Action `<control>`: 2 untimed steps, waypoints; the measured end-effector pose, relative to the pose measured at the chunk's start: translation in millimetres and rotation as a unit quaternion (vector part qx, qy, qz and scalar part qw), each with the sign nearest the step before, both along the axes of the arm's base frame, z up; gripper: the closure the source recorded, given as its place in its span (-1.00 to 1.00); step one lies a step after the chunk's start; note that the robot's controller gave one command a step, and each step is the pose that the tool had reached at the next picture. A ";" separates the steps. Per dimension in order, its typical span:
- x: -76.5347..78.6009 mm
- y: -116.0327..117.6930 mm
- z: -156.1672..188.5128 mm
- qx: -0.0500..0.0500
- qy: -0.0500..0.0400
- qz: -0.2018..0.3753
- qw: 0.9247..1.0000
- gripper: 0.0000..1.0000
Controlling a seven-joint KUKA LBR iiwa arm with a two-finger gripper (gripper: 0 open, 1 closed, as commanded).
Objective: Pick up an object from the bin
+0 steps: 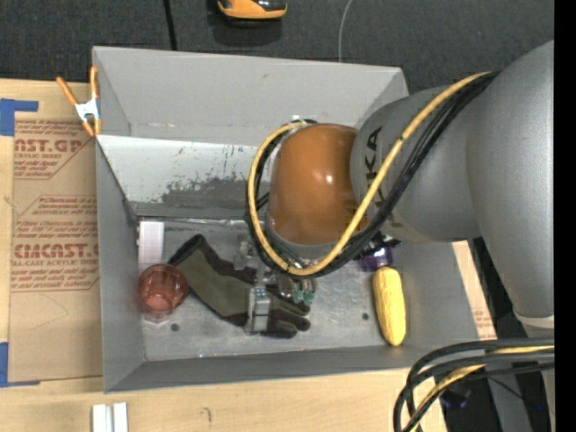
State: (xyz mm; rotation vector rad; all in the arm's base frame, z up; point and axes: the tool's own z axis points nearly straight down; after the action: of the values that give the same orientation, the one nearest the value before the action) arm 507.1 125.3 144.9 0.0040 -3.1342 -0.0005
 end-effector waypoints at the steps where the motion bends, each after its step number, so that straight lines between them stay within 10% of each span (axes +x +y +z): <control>1: 2.0 -0.5 4.4 0.001 -0.004 -0.001 1.000 -1.00; 2: 21.0 -26.8 -73.5 0.001 -0.004 -0.025 1.000 1.00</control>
Offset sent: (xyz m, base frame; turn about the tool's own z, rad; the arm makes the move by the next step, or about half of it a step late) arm 0.0203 -0.0282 -0.0749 0.0501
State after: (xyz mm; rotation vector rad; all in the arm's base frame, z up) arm 528.1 98.4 71.4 -0.0733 -3.1419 -0.0037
